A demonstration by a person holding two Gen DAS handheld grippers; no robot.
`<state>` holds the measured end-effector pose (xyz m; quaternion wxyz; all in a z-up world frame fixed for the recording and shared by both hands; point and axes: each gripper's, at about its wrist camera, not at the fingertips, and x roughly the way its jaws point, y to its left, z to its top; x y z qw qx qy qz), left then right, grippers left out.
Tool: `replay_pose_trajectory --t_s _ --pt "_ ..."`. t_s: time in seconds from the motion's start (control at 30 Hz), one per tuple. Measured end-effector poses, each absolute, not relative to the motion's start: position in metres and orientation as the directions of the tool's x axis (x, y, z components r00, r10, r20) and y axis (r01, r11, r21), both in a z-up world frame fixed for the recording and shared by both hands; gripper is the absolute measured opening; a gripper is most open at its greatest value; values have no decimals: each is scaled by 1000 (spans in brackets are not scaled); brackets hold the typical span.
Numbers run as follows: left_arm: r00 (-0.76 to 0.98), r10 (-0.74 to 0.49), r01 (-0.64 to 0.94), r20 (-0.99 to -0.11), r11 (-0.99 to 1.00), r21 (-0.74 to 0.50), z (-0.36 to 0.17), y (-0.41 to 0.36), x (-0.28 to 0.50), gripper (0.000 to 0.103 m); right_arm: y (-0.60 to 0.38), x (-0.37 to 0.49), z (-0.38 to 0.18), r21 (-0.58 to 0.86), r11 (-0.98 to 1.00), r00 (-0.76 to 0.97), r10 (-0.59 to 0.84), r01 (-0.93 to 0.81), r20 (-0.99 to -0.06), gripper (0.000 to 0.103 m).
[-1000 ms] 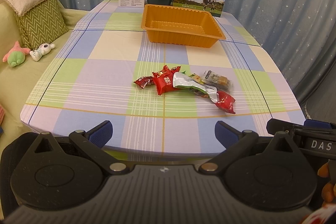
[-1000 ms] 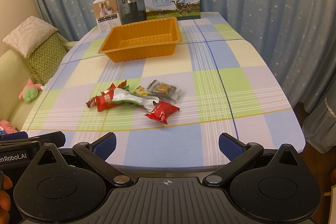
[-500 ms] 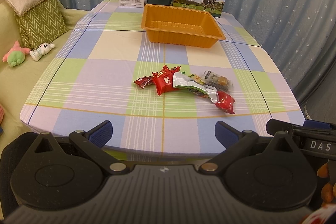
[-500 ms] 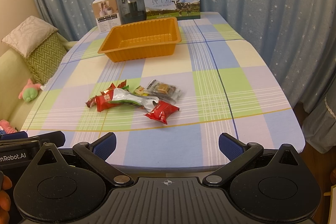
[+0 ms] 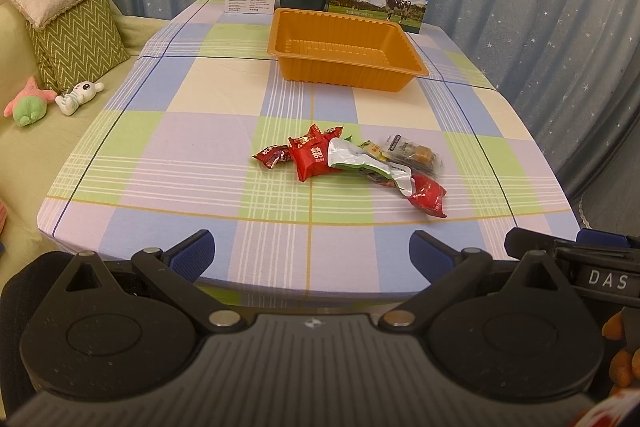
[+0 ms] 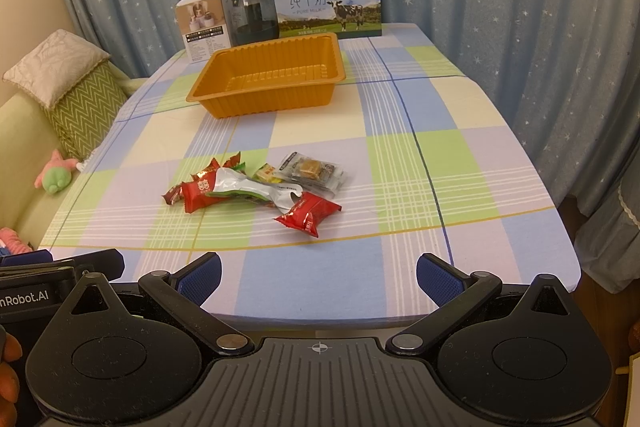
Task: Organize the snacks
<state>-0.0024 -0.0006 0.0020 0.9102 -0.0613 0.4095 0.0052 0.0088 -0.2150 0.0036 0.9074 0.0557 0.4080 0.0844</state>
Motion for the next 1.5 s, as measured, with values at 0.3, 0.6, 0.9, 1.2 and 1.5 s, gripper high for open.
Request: replay_pose_trajectory --t_s 0.3,0.6,0.9,1.2,1.5 --pt "665 -42 -59 -746 992 -109 2 -1 -2 103 -214 8 2 171 980 653 198 -105 -731 103" --pt "653 -45 -60 -756 992 -111 -7 2 8 103 -216 18 -19 177 980 643 193 -90 -741 103" --pt "624 -66 -71 -778 987 -141 -34 13 42 103 -222 42 -42 231 972 675 205 -53 -709 102" --pt "621 -81 -75 -780 984 -161 -57 21 86 102 -215 88 -67 279 960 677 225 -30 -701 78" --pt "610 -111 -28 -784 986 -162 -75 19 110 95 -198 128 -97 272 962 636 223 -21 -739 61"
